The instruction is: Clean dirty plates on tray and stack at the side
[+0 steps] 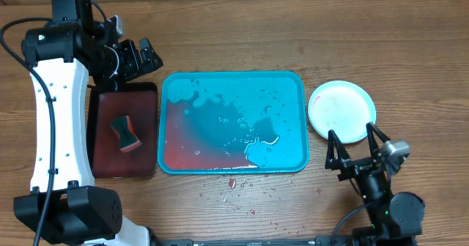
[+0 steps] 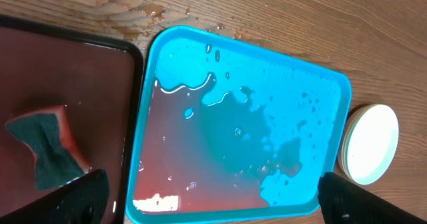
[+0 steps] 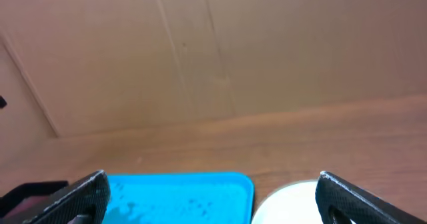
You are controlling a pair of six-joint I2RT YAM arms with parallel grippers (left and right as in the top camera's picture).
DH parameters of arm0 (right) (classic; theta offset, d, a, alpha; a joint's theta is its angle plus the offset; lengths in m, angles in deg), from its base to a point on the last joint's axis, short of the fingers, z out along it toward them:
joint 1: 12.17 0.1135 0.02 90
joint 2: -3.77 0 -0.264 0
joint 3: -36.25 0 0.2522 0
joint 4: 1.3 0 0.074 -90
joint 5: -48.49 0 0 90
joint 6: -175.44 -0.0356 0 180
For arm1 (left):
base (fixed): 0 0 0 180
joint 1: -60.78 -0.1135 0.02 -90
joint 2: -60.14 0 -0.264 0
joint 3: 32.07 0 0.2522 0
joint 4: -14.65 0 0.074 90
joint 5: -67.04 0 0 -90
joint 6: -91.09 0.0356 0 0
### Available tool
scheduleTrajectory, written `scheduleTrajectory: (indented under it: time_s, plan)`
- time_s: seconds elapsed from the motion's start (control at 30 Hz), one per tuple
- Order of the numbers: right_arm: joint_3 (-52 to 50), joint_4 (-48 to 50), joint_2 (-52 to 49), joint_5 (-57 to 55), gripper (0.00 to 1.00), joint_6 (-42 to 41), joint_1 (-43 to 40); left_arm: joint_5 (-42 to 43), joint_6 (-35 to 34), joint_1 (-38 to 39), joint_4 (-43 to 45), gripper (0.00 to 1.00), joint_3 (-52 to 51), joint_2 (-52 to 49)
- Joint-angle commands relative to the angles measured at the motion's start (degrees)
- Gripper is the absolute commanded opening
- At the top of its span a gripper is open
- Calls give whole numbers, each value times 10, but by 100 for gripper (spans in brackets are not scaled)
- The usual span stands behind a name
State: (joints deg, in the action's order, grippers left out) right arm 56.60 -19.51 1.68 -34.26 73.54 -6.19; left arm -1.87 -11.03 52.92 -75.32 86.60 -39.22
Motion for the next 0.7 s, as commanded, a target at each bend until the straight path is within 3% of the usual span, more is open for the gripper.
scheduleTrajectory:
  time_s: [0.0,0.67]
  plan:
    - [-39,43,19,1,100,4,-4,8,-12,1,2,100,10,0]
    - [-61,3,19,-12,100,4,-3,8,-12,1,2,100,10,0]
